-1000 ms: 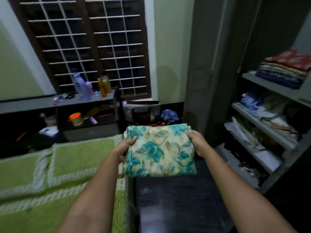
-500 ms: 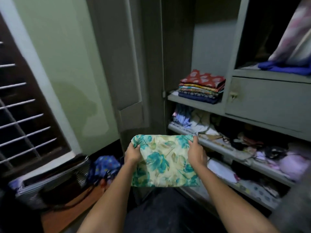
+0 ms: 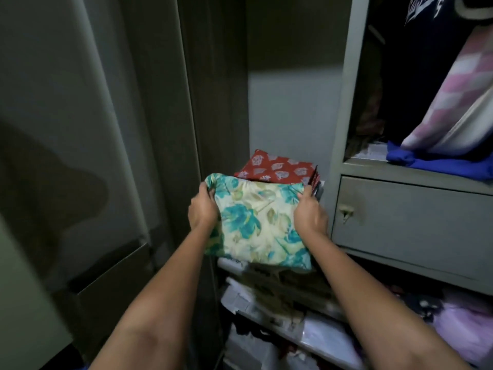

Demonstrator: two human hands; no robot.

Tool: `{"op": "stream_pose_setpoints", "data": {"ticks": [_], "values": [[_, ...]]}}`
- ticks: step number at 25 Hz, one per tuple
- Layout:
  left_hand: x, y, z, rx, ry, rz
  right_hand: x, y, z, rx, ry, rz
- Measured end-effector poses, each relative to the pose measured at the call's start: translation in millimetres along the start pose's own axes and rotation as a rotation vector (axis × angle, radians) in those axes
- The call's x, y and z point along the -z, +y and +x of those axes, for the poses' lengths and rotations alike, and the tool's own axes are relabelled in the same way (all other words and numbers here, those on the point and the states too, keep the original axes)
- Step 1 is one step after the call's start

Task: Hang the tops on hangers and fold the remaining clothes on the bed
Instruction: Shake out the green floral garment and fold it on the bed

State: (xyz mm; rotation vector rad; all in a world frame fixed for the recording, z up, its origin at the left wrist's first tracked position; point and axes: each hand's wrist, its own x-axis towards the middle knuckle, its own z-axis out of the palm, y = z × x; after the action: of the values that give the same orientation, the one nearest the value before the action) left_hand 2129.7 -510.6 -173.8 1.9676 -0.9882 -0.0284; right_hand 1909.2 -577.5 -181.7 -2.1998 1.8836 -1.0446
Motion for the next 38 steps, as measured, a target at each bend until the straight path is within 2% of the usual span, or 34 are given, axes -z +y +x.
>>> {"op": "stream_pose_setpoints", "data": {"ticks": [5, 8, 12, 15, 16, 18, 20, 21, 23, 24, 27, 31, 33, 35, 38], "values": [[-53, 32, 134, -0.099, -0.039, -0.228, -21, -28, 118, -0.06, 0.095, -0.004], [-95, 69, 215, -0.157, -0.113, -0.29, -28, -37, 197, -0.183, 0.121, -0.056], [-157, 105, 283, -0.186, -0.281, -0.227, -41, -22, 272, -0.337, 0.113, -0.15], [-200, 110, 303, -0.143, -0.345, 0.079, -67, -3, 298, -0.424, 0.106, -0.247], [-211, 111, 299, -0.202, -0.309, 0.174, -75, -2, 301, -0.437, 0.084, -0.293], [-230, 124, 283, -0.501, -0.254, 0.186, -92, -9, 307, -0.389, 0.054, -0.308], [-245, 139, 267, -0.819, -0.39, 0.232, -112, -24, 310, -0.294, -0.065, -0.238], [-252, 140, 260, -0.884, -0.506, 0.31, -125, -29, 306, -0.243, -0.187, -0.231], [-271, 125, 259, -0.863, -0.7, 0.517, -151, -23, 295, -0.206, -0.418, -0.264], [-278, 113, 262, -0.83, -0.729, 0.584, -158, -15, 289, -0.228, -0.451, -0.282], [-279, 97, 276, -0.741, -0.674, 0.624, -155, 6, 284, -0.315, -0.407, -0.307], [-254, 101, 283, -0.562, -0.713, 0.58, -129, 14, 271, -0.504, -0.426, -0.3], [-234, 105, 286, -0.45, -0.745, 0.424, -111, 14, 265, -0.557, -0.443, -0.257], [-207, 114, 281, -0.411, -0.751, 0.189, -90, 6, 265, -0.531, -0.377, -0.117], [-161, 128, 247, -0.214, -0.774, -0.399, -47, -23, 244, -0.445, -0.292, 0.274]]}}
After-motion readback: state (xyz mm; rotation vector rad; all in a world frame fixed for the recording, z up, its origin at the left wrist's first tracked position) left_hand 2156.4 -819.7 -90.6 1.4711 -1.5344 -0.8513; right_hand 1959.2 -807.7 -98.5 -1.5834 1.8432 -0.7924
